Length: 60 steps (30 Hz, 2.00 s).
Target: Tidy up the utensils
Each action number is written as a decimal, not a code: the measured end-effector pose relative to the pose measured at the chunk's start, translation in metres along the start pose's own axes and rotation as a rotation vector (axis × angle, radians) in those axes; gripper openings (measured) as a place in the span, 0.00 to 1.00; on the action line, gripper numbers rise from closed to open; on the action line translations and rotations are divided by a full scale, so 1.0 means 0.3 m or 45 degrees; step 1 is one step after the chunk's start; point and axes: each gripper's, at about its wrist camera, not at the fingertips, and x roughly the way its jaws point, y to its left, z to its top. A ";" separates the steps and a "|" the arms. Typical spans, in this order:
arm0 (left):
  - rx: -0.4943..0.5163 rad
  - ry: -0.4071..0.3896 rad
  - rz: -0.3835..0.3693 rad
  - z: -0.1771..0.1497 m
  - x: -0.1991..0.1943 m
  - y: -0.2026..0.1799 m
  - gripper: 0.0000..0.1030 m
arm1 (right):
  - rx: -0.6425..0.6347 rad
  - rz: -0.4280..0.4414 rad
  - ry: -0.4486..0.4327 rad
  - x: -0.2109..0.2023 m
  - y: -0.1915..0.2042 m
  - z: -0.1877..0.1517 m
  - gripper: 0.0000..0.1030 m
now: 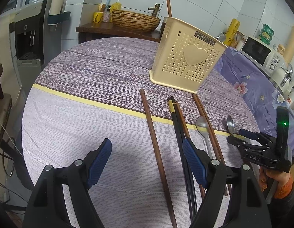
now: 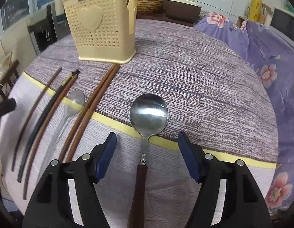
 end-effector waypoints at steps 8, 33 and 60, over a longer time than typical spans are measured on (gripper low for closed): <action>0.002 0.022 0.038 0.003 0.011 0.012 0.74 | 0.053 0.042 0.055 0.068 -0.004 0.088 0.53; 0.194 0.214 0.273 0.202 0.299 -0.119 0.19 | 0.128 0.074 -0.108 -0.091 -0.013 0.102 0.46; 0.159 -0.309 0.026 0.383 -0.271 -0.164 0.08 | 0.210 0.211 -0.379 -0.400 -0.066 0.137 0.46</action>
